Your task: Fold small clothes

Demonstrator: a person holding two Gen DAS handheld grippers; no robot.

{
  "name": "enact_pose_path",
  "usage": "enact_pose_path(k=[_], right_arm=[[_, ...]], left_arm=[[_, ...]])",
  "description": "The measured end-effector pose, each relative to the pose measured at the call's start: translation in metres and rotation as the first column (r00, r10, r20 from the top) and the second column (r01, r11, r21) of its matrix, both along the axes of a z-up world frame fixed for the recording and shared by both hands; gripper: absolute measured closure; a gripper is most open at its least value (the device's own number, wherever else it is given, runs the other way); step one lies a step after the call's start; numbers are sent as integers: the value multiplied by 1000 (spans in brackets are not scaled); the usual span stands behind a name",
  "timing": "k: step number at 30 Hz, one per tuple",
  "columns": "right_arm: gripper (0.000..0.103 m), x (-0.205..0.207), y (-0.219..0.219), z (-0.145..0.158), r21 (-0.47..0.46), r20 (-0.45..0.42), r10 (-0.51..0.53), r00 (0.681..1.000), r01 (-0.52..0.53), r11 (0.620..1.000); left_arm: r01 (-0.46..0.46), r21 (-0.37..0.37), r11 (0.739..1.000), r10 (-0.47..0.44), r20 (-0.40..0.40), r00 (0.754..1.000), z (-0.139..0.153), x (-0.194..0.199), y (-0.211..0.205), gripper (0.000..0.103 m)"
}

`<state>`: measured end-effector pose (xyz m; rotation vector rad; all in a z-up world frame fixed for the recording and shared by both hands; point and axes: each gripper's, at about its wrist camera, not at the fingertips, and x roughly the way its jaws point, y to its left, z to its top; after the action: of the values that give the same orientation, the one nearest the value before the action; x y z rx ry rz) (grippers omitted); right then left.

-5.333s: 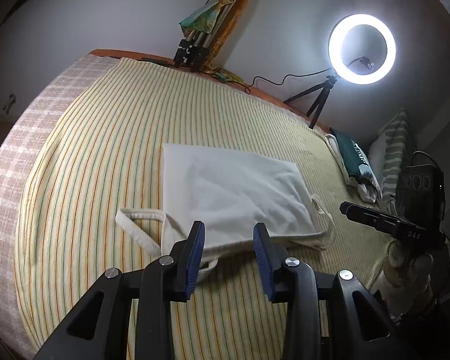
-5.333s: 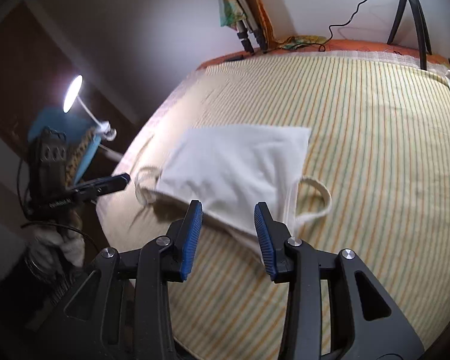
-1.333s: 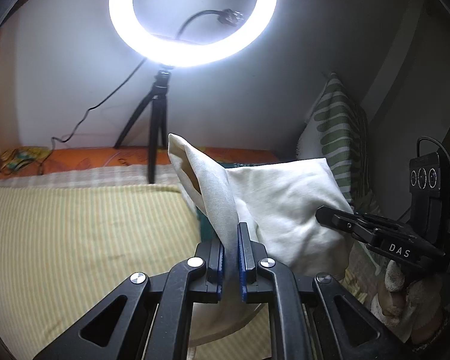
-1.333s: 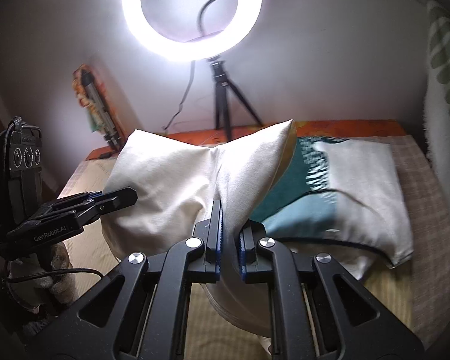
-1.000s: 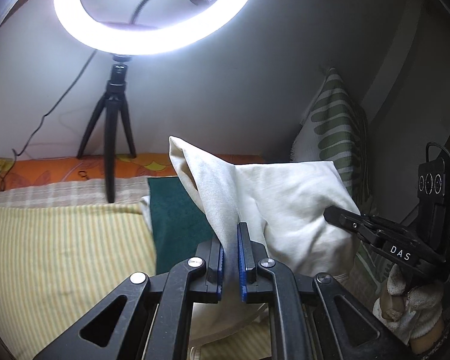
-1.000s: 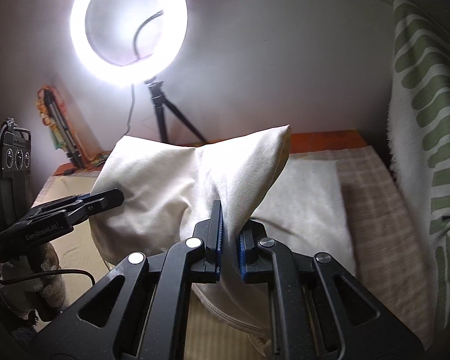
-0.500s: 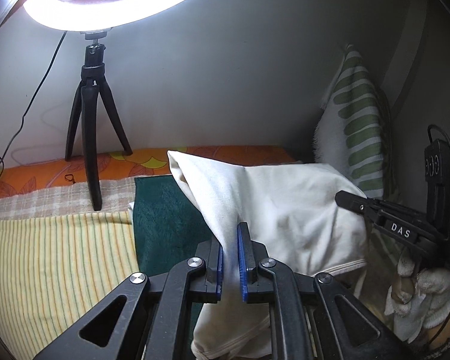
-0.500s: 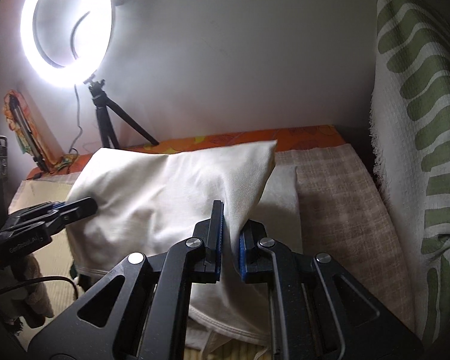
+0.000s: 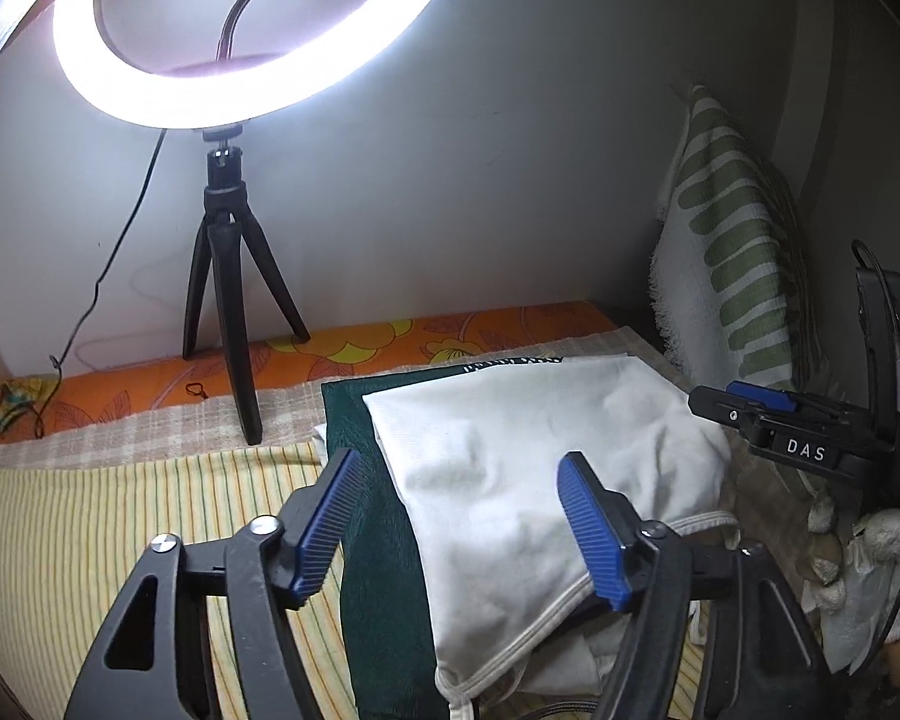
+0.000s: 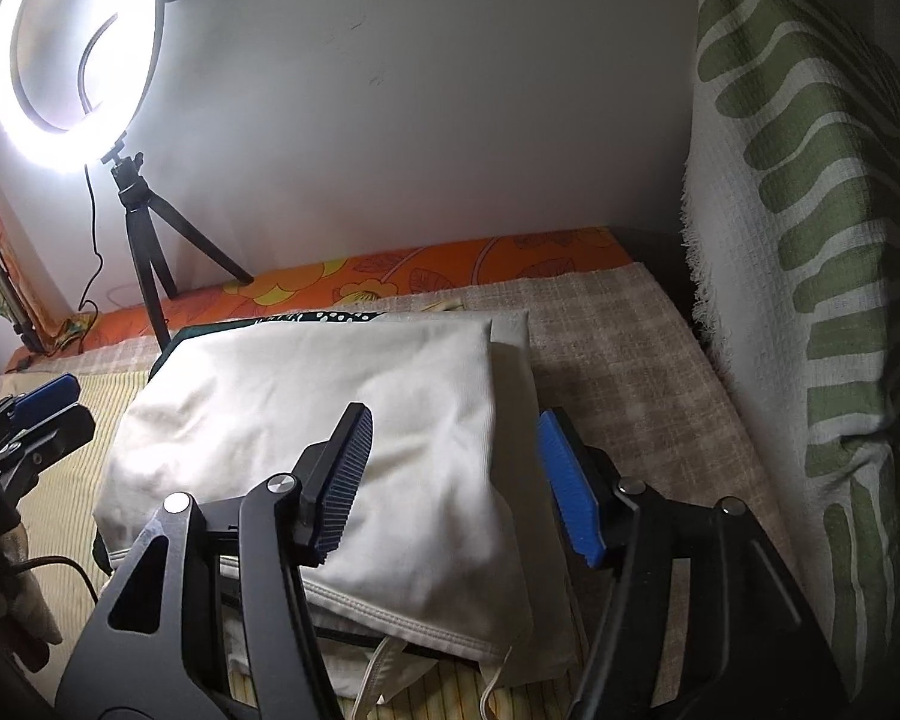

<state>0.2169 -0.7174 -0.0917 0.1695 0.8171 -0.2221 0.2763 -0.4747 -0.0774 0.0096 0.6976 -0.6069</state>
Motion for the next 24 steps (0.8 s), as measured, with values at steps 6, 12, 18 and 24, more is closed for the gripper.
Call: enact_pose_path(k=[6,12,18,24], right_arm=[[29,-13,10,18,-2,44,-8,999,8,1000],[24,-32,23,39,-11,68,-15,998,16,1000],[15,-56,40,65,-15,115,-23,993,25,1000],[3,-78,66,89,-33,155,-9,988,14,999]], left_arm=[[12,2,1000,-12,47,999,19,-21,6,18],[20,3,1000,-20,92,996,41,-46,18,10],[18,-13,1000,-16,115,993,61,-71,37,3],[14,-20,1000,-11,142,990,81,-96,63,1]])
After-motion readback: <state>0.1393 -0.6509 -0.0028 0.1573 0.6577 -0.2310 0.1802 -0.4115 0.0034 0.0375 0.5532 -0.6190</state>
